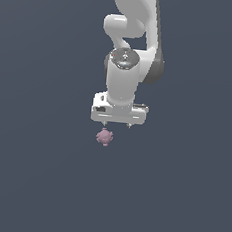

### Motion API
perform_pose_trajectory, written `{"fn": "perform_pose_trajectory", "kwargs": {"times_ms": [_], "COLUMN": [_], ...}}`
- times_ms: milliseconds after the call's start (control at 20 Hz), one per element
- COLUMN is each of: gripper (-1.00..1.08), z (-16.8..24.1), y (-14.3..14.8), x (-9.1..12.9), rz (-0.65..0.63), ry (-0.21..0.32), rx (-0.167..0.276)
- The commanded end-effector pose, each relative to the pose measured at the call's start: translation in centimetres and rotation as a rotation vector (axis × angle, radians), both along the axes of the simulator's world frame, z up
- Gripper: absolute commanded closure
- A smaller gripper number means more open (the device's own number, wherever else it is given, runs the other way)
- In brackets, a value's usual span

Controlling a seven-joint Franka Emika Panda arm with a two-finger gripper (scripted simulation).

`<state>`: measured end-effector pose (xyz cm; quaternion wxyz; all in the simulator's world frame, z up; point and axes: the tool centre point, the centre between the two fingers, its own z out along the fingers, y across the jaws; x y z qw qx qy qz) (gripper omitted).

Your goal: Pick up the object and move it to a goal position.

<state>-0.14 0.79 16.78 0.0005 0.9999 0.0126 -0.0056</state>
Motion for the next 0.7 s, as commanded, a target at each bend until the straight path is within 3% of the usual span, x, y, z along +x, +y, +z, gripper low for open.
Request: {"fn": "perform_pose_trajectory", "kwargs": {"times_ms": [0, 650], "gripper": [-0.92, -0.92], "z": [0.0, 1.4], "y": [0.0, -0.5], "x": [0.0, 0.5], "rz": [0.0, 0.019], "ry": [0.0, -0.009], "rx": [0.0, -0.029]}}
